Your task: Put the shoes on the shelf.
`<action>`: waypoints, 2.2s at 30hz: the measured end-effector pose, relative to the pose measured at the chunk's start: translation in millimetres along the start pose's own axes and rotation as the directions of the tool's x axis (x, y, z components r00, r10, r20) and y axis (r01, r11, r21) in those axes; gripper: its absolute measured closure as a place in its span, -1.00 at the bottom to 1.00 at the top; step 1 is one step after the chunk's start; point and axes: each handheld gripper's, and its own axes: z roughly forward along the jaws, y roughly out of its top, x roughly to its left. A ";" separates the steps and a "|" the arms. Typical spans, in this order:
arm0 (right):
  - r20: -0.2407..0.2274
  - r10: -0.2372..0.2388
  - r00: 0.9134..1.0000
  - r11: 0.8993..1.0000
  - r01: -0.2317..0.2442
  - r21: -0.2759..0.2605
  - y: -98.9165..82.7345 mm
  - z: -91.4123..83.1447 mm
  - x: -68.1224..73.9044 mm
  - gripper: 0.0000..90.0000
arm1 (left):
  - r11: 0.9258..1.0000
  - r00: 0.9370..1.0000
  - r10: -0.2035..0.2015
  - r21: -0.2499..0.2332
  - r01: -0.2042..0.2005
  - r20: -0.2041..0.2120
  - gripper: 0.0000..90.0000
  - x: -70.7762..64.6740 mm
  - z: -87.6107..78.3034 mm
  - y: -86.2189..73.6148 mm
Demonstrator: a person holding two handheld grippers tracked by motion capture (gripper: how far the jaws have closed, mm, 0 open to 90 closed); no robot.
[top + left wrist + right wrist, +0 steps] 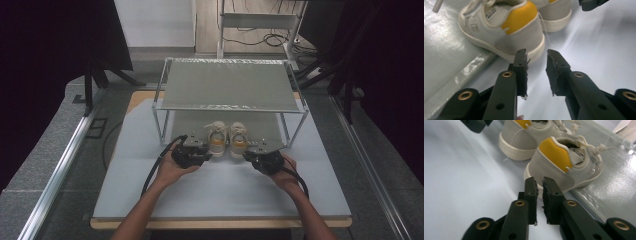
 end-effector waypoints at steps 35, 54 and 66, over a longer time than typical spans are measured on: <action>0.164 0.212 0.963 0.976 -0.202 -0.075 8.0 45.4 -19.7 0.88 | 0.996 0.997 -0.083 0.029 0.083 -0.001 0.61 24.7 46.8 34.5; 0.131 0.227 0.965 0.970 -0.213 -0.114 9.4 58.5 -15.4 0.81 | 0.993 0.993 -0.116 0.019 0.117 -0.019 0.47 39.2 46.1 31.2; 0.174 0.222 0.960 0.973 -0.207 -0.100 14.6 67.4 -12.7 0.81 | 0.986 0.984 -0.166 0.008 0.167 -0.061 0.38 46.5 51.9 24.1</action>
